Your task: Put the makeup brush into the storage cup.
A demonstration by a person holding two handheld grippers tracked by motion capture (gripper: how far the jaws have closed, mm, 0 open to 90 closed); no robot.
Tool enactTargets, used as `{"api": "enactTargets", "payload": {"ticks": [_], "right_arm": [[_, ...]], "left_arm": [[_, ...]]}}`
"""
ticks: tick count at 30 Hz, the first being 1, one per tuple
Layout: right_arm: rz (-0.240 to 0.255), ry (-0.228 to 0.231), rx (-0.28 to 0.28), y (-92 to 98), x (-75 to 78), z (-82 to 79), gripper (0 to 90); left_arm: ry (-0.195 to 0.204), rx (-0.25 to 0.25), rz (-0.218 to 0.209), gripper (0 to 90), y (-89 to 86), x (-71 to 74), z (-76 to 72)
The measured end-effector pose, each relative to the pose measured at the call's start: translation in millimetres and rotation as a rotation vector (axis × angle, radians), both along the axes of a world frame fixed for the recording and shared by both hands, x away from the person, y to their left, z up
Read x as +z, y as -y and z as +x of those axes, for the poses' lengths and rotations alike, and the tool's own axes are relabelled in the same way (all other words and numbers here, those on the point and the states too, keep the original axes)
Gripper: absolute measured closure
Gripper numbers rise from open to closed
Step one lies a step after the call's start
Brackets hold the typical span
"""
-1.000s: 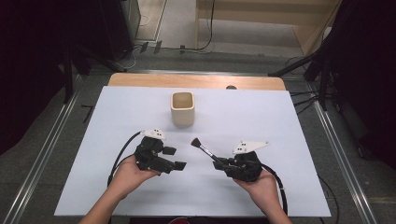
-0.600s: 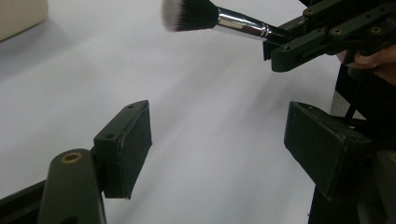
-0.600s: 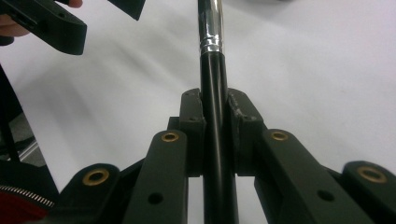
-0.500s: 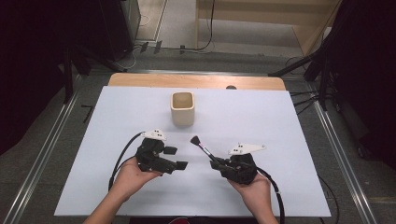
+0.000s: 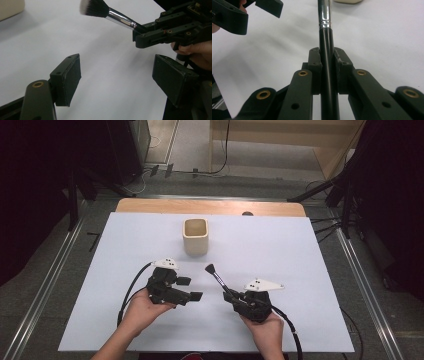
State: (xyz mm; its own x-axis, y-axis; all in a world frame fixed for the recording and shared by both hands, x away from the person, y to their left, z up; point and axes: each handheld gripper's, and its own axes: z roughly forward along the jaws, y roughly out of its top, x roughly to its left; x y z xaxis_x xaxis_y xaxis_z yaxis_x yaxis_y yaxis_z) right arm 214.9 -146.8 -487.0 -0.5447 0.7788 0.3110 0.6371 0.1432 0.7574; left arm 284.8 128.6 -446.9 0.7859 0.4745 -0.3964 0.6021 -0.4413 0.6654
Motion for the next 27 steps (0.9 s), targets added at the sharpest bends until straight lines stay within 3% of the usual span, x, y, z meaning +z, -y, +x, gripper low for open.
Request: {"api": "enactTargets", "payload": {"ticks": [9,17,27], "right_arm": [[0.101,-0.007,-0.04,-6.6,-12.7,-6.8,79.8],[0.118,0.027,-0.063,-16.9,-19.7,-11.7,79.8],[0.292,-0.017,-0.074,-21.6,-31.9,-11.6,79.8]], "left_arm": [[-0.003,0.015,-0.024,24.0,4.2,-0.8,-1.1],[0.0,0.036,-0.049,24.1,3.5,-0.8,2.6],[-0.007,0.047,-0.09,26.5,6.6,0.1,2.1]]}}
